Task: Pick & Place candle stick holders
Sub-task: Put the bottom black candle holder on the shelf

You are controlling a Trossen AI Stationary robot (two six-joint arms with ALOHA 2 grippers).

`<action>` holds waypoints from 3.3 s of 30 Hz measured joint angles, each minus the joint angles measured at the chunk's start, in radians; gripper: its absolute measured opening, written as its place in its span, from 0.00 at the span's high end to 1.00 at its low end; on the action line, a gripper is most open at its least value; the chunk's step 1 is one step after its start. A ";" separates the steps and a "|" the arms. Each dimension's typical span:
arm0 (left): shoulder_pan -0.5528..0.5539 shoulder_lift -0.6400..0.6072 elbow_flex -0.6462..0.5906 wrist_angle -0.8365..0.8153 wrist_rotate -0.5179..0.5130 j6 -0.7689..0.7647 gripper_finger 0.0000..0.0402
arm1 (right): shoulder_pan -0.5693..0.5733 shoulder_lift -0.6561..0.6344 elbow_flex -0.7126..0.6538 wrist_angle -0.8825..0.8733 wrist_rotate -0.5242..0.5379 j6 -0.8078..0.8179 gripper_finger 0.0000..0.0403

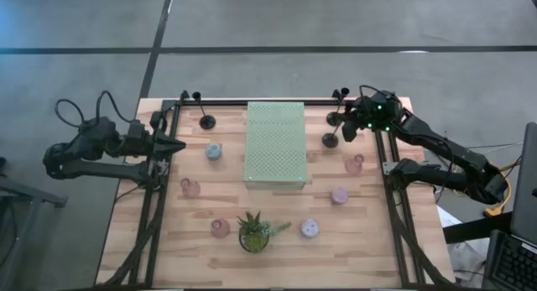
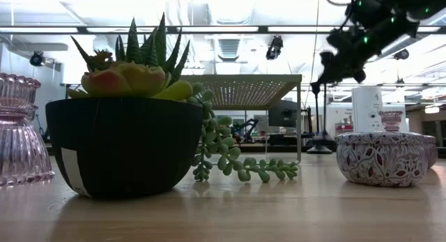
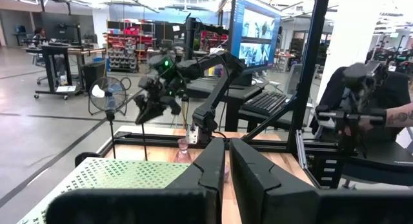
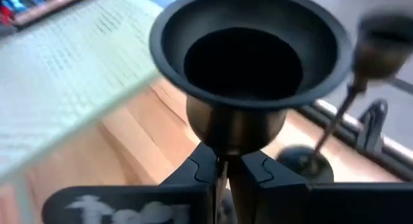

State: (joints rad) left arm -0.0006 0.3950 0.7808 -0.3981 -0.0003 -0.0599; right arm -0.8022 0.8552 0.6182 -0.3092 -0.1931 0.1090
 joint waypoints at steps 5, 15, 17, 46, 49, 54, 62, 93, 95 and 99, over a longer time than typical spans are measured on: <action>0.000 0.000 0.000 0.000 0.000 0.000 0.92 | 0.078 -0.021 0.174 -0.140 0.003 -0.003 0.97; 0.000 0.000 0.000 -0.001 0.000 0.000 0.92 | 0.466 0.027 0.592 -0.448 0.259 0.031 0.98; 0.000 0.000 0.000 -0.002 0.000 0.000 0.92 | 0.567 0.061 0.646 -0.455 0.290 0.073 0.98; 0.000 0.000 0.000 -0.002 0.000 0.000 0.92 | 0.903 0.691 0.949 -0.203 0.384 0.070 0.98; 0.000 0.000 0.000 -0.003 0.000 0.000 0.92 | 0.842 0.714 1.008 -0.282 0.341 0.064 0.98; 0.000 0.000 0.000 -0.003 0.000 0.000 0.92 | 0.764 0.743 1.058 -0.336 0.303 0.005 0.98; 0.000 0.000 0.000 -0.003 0.000 0.000 0.92 | 0.688 0.761 1.055 -0.327 0.236 -0.042 0.98; 0.000 0.000 0.000 -0.003 0.000 0.000 0.92 | 0.611 0.754 0.935 -0.215 0.156 -0.060 0.98; 0.000 0.000 0.000 -0.003 0.000 0.000 0.92 | 0.612 0.754 0.933 -0.214 0.156 -0.060 0.96; 0.000 0.000 0.000 -0.003 0.000 0.000 0.92 | 0.612 0.756 0.929 -0.214 0.158 -0.055 0.93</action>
State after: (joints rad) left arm -0.0005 0.3950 0.7811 -0.4015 -0.0006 -0.0598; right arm -0.1902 1.6109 1.5477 -0.5233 -0.0352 0.0536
